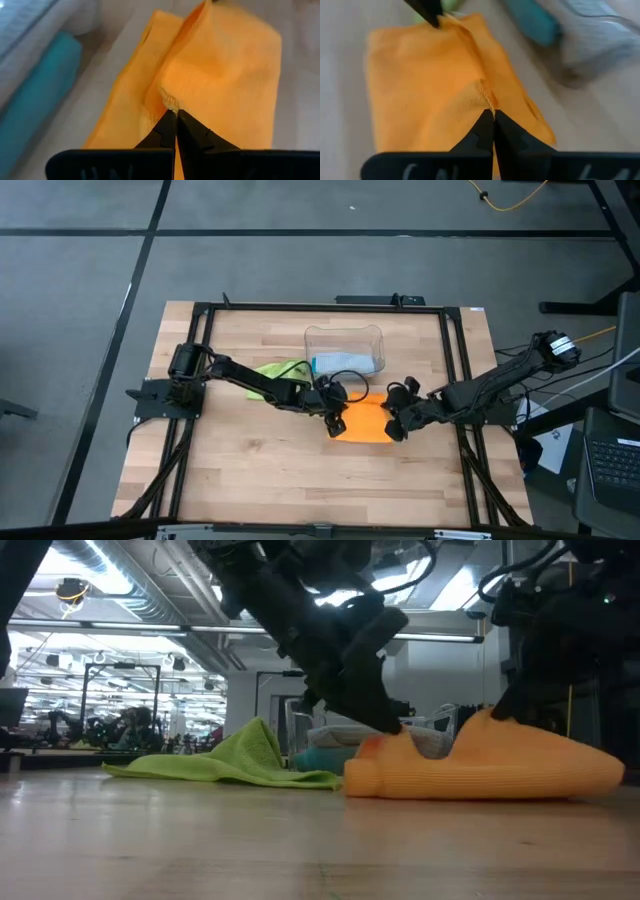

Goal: Fold microfiber towels
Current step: Fold the yellow towel

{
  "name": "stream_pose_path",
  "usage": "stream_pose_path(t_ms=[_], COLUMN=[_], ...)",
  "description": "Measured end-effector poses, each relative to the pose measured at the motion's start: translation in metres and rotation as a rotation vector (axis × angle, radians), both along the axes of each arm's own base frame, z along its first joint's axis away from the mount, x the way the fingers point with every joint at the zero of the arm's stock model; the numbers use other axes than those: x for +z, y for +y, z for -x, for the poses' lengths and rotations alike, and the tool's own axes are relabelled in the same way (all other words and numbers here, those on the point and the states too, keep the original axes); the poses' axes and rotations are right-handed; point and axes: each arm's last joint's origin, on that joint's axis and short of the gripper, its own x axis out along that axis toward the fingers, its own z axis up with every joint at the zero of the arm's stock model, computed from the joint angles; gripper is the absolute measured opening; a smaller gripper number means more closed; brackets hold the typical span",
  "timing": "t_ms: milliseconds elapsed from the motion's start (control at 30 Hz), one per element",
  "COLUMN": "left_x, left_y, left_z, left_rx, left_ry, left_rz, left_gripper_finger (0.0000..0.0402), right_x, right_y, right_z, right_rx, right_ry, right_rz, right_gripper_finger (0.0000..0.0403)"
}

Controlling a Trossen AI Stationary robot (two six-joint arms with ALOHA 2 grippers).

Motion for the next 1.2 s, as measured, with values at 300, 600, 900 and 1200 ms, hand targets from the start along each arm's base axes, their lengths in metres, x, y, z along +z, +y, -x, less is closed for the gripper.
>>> stream_pose_path(t_ms=[300,600,900,1200], left_x=[0.002,0.008,0.03,0.017], left_y=[0.002,0.003,0.005,0.019], left_z=[0.002,-0.001,-0.005,0.002], left_rx=[0.081,0.116,0.136,0.173], left_ry=[0.054,0.047,0.134,0.2], left_rz=[-0.099,-0.171,-0.277,-0.258], left_gripper_finger=[0.0,0.0,0.0,0.0], right_x=[0.0,0.002,0.003,0.0], right_y=[-0.004,-0.006,-0.008,-0.013], right_z=[0.002,0.002,0.003,0.008], right_rx=[-0.064,-0.088,-0.108,-0.178], right_ry=[-0.004,-0.021,-0.026,0.002], right_rz=[0.11,0.2,0.272,0.27], right_gripper_finger=[0.0004,0.0004,0.0004,0.0004])
